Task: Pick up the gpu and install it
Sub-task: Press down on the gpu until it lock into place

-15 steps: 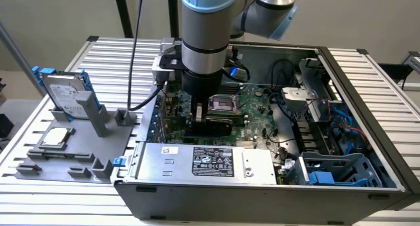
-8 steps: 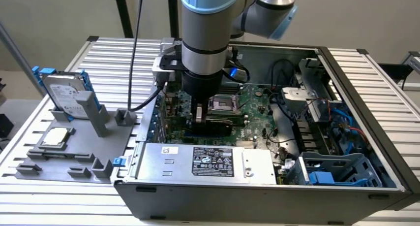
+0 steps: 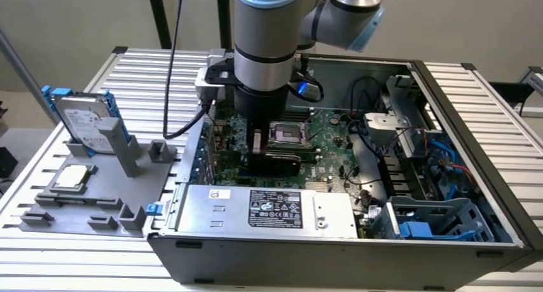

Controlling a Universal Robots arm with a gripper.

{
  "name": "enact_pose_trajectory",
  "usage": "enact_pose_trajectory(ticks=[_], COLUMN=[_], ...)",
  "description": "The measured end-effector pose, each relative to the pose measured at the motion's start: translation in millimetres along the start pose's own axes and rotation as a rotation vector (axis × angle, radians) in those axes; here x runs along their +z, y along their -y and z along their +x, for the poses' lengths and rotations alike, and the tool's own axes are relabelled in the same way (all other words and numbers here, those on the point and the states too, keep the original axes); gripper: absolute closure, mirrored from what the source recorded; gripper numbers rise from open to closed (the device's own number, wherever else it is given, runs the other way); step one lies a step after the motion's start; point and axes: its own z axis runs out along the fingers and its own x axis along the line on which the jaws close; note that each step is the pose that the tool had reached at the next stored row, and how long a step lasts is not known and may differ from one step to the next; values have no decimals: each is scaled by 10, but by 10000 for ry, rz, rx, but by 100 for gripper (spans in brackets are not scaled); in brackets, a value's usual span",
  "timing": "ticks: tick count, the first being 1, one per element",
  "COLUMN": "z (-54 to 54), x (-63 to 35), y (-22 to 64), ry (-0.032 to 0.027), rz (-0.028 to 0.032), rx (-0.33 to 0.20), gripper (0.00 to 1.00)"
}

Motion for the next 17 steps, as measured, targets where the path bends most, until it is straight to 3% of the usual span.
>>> enact_pose_trajectory(ticks=[9, 17], z=[-12, -13], x=[-397, -402], y=[-16, -16], ry=[-3, -1], rz=[-3, -2], rx=[0, -1], gripper=[67, 67])
